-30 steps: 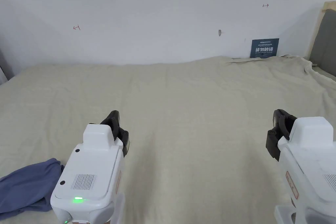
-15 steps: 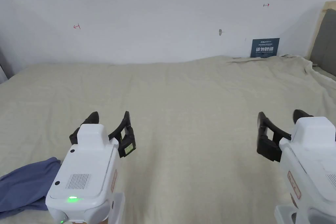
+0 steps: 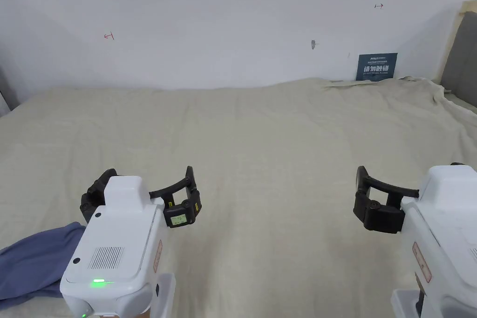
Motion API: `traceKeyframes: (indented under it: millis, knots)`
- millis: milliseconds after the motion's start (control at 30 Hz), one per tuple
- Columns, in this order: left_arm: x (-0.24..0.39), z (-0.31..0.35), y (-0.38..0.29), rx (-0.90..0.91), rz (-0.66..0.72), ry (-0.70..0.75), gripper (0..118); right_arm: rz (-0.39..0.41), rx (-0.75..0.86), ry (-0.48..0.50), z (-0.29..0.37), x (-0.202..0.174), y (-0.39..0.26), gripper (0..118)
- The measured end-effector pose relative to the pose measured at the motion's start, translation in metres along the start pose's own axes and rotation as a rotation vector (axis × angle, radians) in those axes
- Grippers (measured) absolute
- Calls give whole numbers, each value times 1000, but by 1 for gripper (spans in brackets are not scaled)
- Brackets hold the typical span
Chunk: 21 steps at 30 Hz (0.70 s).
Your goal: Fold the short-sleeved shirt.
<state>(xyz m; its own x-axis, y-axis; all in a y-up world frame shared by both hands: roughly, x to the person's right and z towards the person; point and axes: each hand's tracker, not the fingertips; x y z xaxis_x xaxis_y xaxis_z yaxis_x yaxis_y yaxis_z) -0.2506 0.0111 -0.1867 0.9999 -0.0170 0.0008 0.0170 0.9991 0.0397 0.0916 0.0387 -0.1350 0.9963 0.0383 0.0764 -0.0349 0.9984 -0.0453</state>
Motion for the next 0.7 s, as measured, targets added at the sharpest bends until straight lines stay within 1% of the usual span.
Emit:
traceKeyframes:
  millis: [700]
  knots:
    - [1, -2, 0, 1, -23, 12, 118, -1, 6, -6, -2, -1, 1, 118]
